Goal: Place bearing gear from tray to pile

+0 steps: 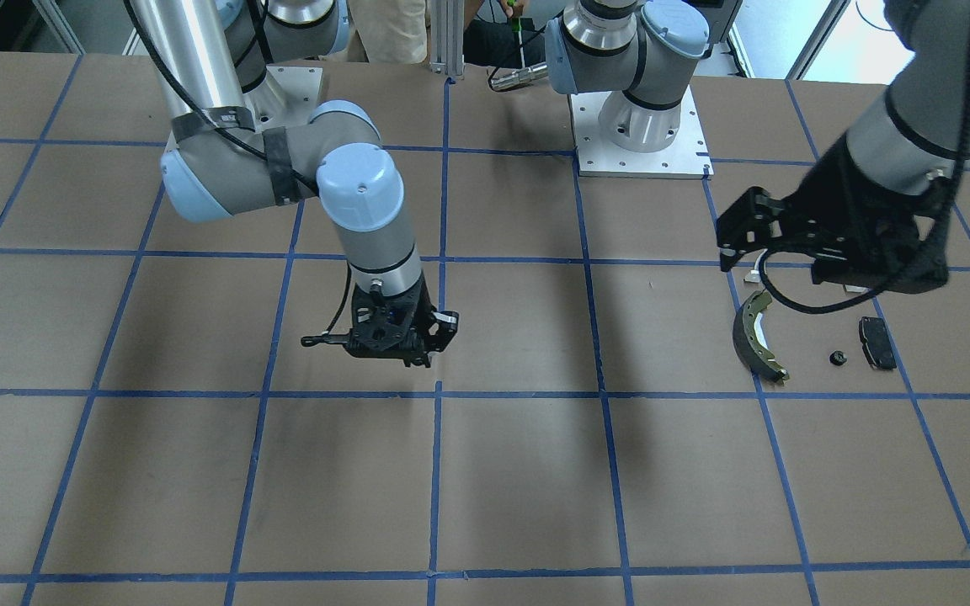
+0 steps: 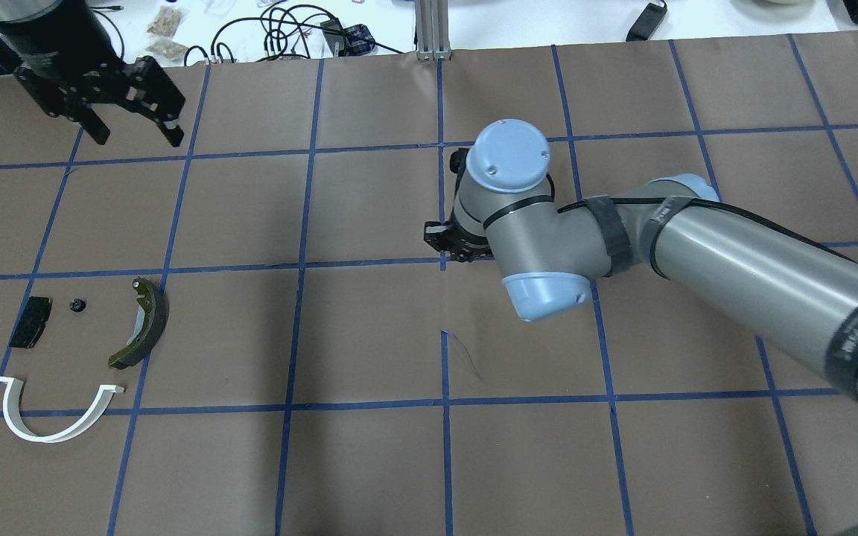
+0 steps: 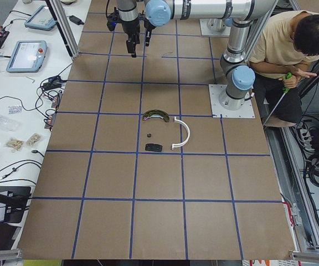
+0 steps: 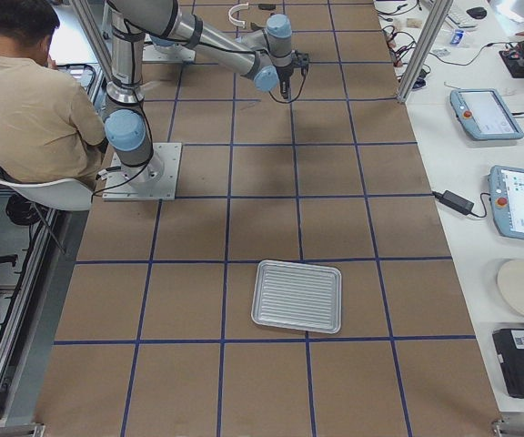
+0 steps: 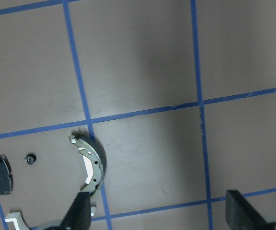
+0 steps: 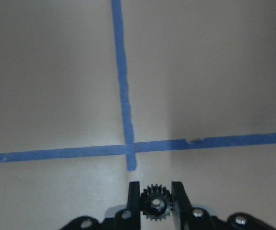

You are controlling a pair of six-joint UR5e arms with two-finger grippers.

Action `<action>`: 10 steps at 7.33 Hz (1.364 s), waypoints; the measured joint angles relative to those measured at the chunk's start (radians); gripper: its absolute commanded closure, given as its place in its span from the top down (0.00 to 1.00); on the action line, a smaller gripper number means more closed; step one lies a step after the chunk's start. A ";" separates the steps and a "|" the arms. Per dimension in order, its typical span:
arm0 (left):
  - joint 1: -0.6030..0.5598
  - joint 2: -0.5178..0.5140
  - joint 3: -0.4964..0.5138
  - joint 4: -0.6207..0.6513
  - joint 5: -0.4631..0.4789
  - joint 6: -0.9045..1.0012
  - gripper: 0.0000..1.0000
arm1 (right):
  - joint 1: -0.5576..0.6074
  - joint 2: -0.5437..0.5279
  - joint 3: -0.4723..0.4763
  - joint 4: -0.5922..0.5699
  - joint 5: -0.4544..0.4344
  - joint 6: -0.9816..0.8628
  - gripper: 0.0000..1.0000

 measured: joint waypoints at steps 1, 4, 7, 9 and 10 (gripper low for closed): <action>-0.044 0.028 -0.049 0.030 0.000 -0.060 1.00 | 0.043 0.037 -0.045 0.024 -0.008 0.064 1.00; -0.075 0.130 -0.268 0.281 0.005 -0.115 1.00 | 0.033 0.045 -0.078 0.104 -0.008 0.064 1.00; -0.102 0.104 -0.335 0.354 -0.013 -0.166 1.00 | -0.179 -0.107 -0.161 0.383 -0.008 -0.196 1.00; -0.209 -0.013 -0.395 0.541 -0.034 -0.311 1.00 | -0.301 -0.238 -0.294 0.684 -0.017 -0.333 1.00; -0.261 -0.088 -0.420 0.649 -0.021 -0.382 1.00 | -0.321 -0.318 -0.328 0.783 -0.023 -0.349 1.00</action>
